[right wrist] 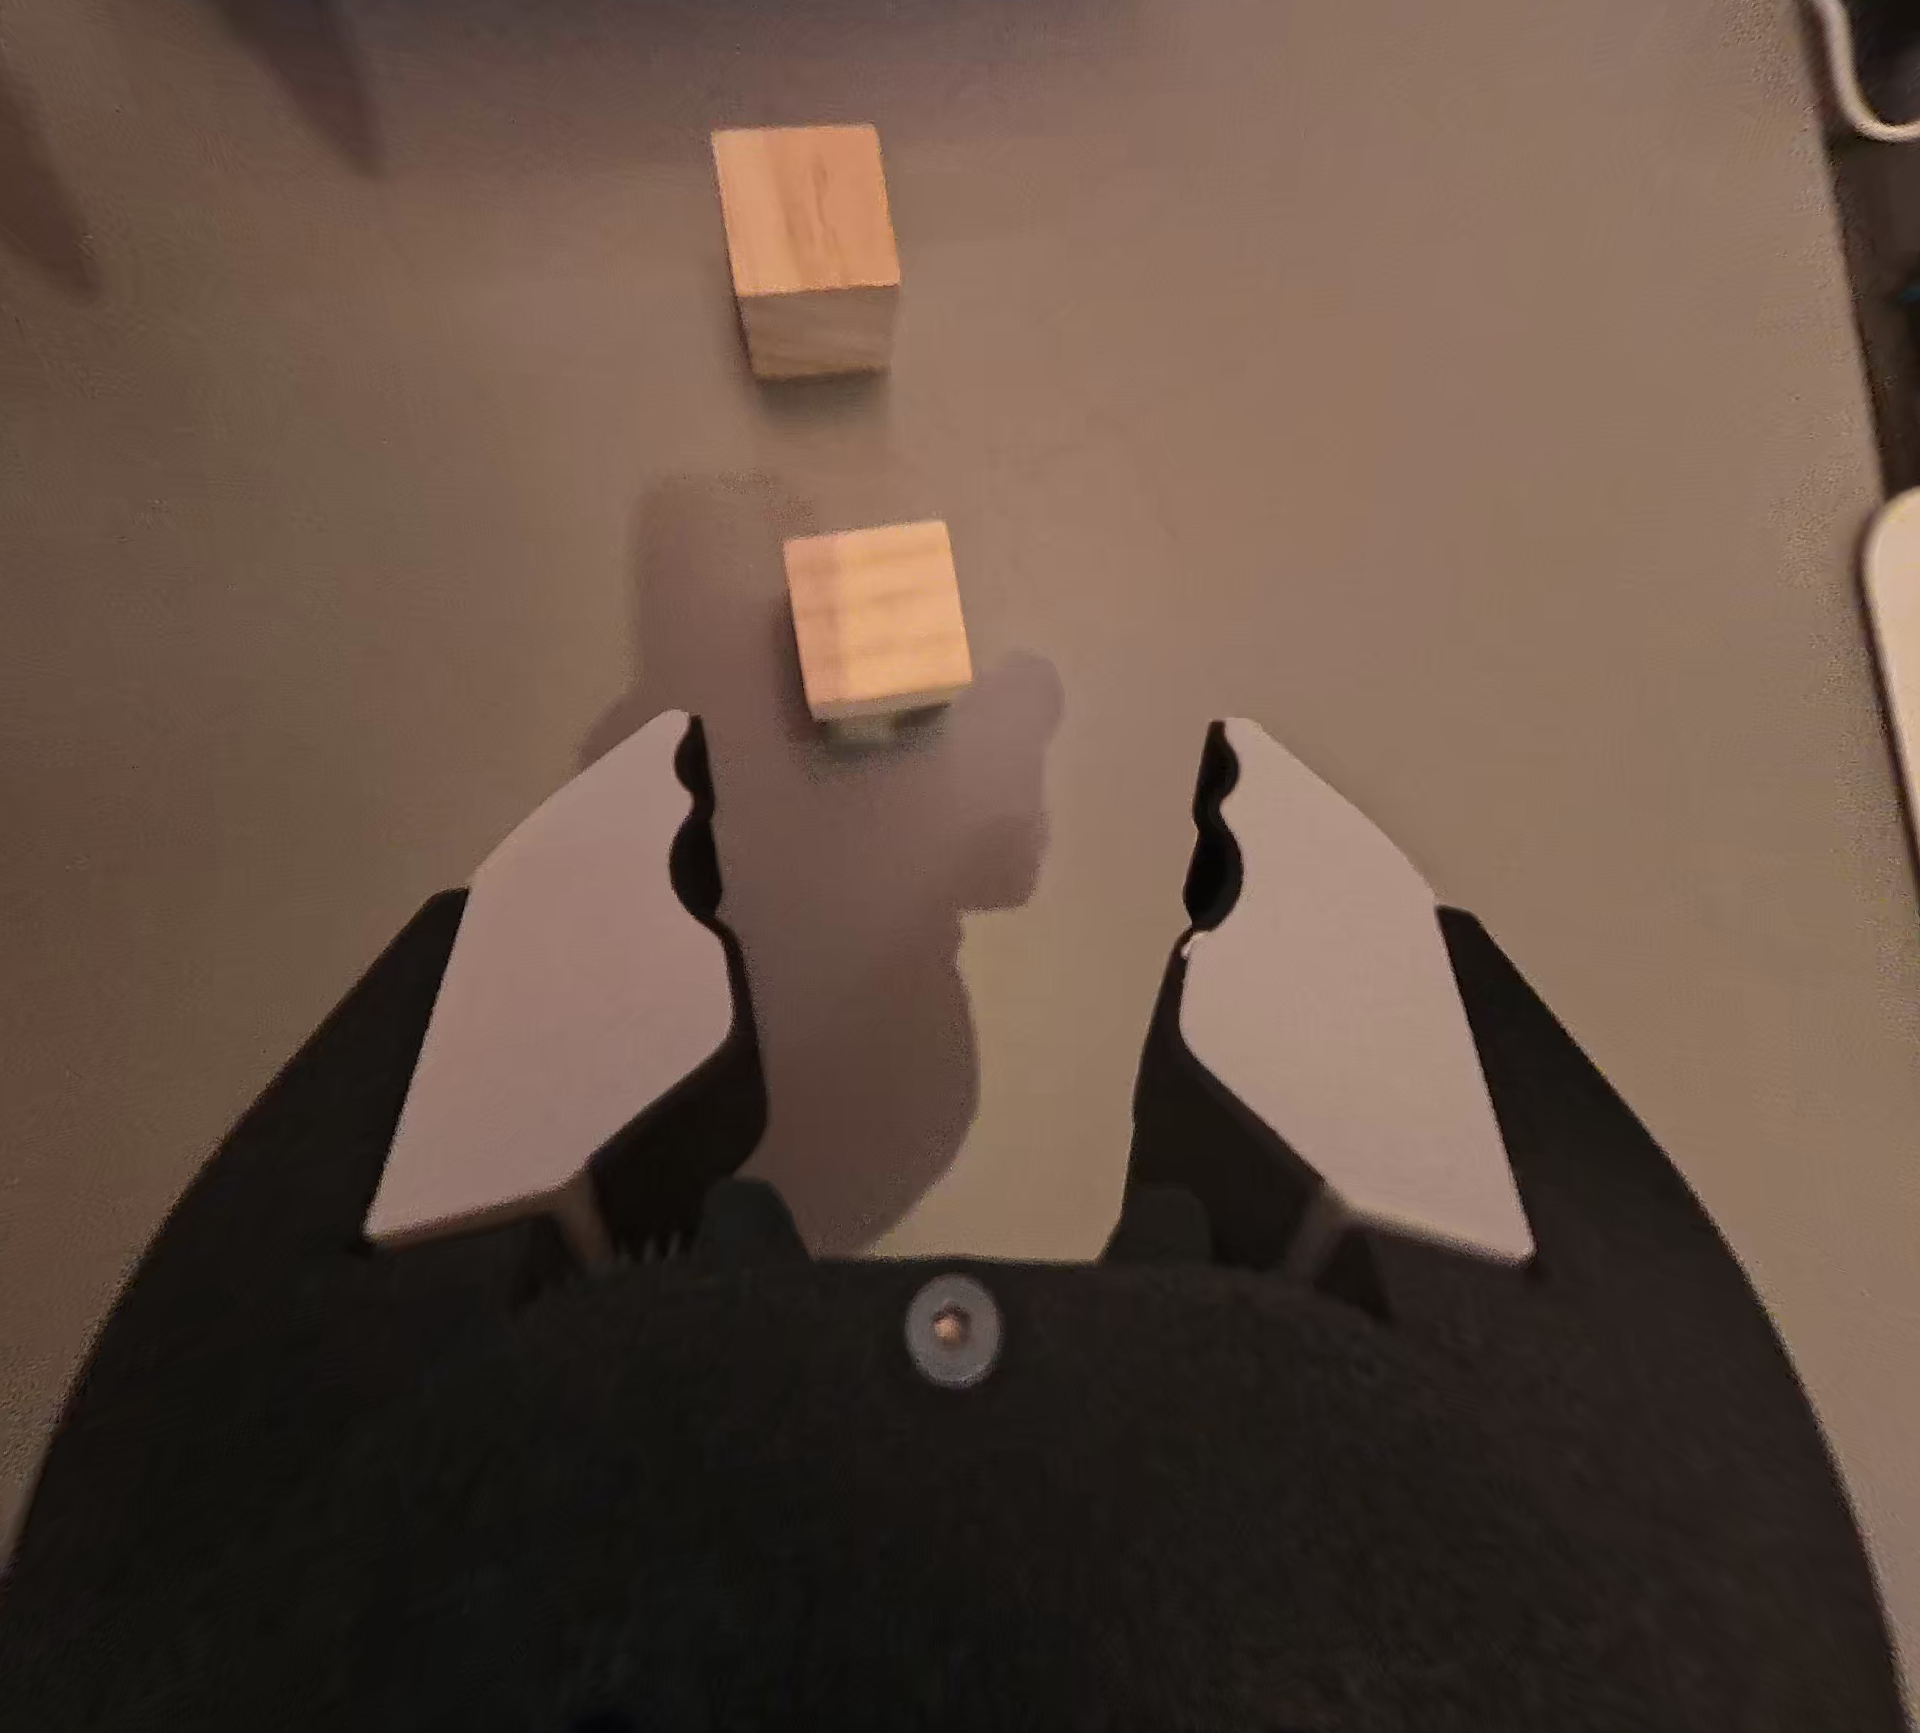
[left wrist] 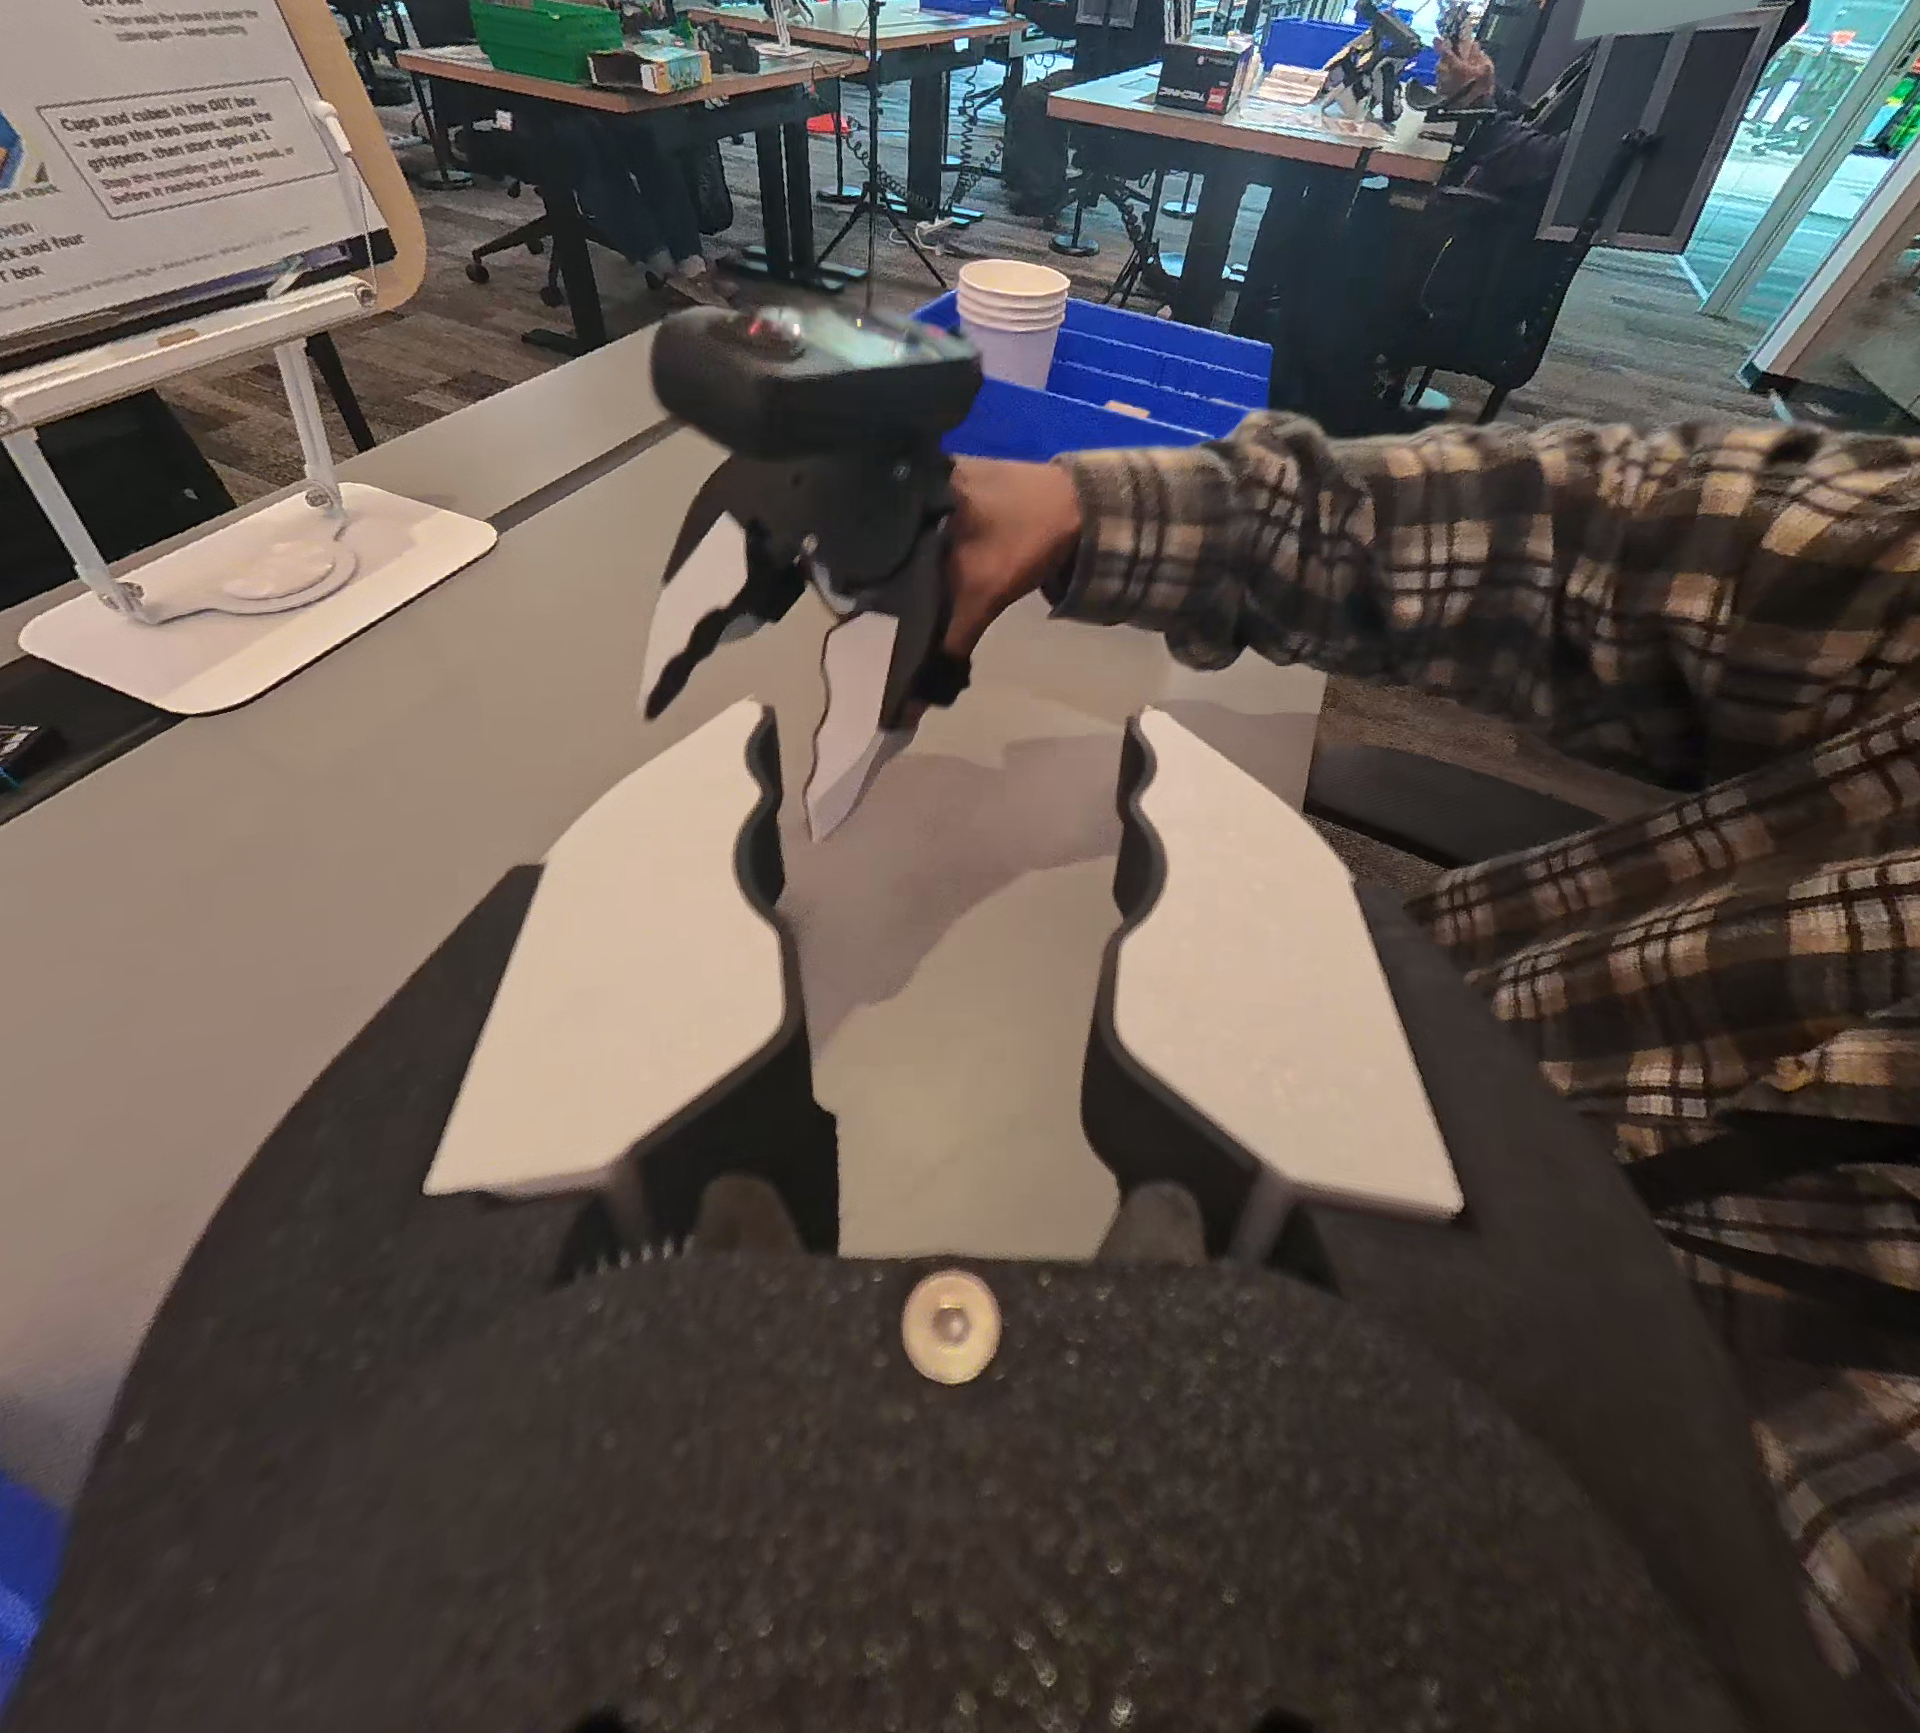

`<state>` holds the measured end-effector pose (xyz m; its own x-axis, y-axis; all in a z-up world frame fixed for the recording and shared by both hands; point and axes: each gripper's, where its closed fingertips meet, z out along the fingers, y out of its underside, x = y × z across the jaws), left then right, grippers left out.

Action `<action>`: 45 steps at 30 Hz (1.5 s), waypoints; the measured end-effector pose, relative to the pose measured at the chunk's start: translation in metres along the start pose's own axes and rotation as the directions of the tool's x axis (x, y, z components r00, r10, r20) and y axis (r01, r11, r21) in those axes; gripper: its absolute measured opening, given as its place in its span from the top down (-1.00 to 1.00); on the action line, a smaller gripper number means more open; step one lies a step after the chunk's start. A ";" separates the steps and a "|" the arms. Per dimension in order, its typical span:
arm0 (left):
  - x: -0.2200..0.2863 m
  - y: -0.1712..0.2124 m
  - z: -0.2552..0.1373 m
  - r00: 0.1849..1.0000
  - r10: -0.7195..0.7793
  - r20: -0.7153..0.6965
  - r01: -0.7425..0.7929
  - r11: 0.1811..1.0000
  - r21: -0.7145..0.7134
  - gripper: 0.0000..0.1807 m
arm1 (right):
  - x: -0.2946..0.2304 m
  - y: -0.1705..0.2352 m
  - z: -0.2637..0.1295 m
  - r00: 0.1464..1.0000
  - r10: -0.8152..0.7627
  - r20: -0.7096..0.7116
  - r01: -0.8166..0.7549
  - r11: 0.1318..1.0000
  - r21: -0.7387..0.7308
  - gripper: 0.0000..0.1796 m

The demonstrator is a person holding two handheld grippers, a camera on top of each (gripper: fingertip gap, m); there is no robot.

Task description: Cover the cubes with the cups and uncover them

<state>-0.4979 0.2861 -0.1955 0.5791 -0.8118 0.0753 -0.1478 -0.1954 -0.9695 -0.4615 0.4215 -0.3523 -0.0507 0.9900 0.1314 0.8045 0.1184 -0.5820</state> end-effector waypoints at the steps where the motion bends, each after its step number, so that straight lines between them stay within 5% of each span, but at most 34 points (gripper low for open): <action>1: 0.000 0.001 0.000 1.000 -0.002 -0.002 0.002 1.000 -0.002 0.32 | -0.002 -0.002 0.010 1.000 -0.003 0.017 0.003 1.000 0.000 0.02; 12: -0.001 0.004 0.003 1.000 -0.003 -0.014 0.003 1.000 -0.021 0.32 | -0.025 0.004 0.070 0.988 0.014 0.157 -0.013 1.000 -0.009 0.06; 17: 0.001 0.005 0.004 1.000 -0.001 -0.017 0.001 1.000 -0.028 0.31 | -0.030 0.001 0.081 0.980 0.031 0.198 -0.034 0.999 0.014 0.47; 20: 0.003 0.004 0.004 1.000 0.009 -0.014 -0.010 1.000 -0.027 0.30 | -0.025 -0.002 0.071 0.982 0.044 0.182 -0.049 0.999 0.022 0.48; 24: 0.006 0.001 0.002 1.000 0.015 -0.013 -0.015 1.000 -0.012 0.29 | -0.003 0.000 0.013 0.994 0.069 0.082 -0.072 0.997 0.040 0.49; 30: 0.014 0.001 0.005 0.999 0.030 -0.029 -0.031 0.999 -0.021 0.29 | 0.050 0.055 -0.142 0.952 0.220 -0.212 -0.227 0.974 -0.007 0.48; 37: 0.020 0.003 0.013 0.999 0.037 -0.040 -0.038 0.998 -0.039 0.29 | 0.077 0.194 -0.320 0.662 0.492 -0.566 -0.582 0.813 0.026 0.48; 40: 0.022 0.004 0.017 0.998 0.040 -0.046 -0.043 0.998 -0.052 0.29 | 0.063 0.264 -0.350 0.507 0.619 -0.600 -0.728 0.680 0.086 0.48; 45: 0.027 0.008 0.025 0.997 0.043 -0.061 -0.047 0.996 -0.071 0.29 | 0.031 0.373 -0.337 0.315 0.728 -0.609 -0.877 0.468 0.105 0.48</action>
<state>-0.4632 0.2766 -0.2068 0.5220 -0.8516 0.0476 -0.2319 -0.1954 -0.9529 0.0362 0.4706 -0.2950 0.9299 0.3518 0.1068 0.3588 -0.8051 -0.4722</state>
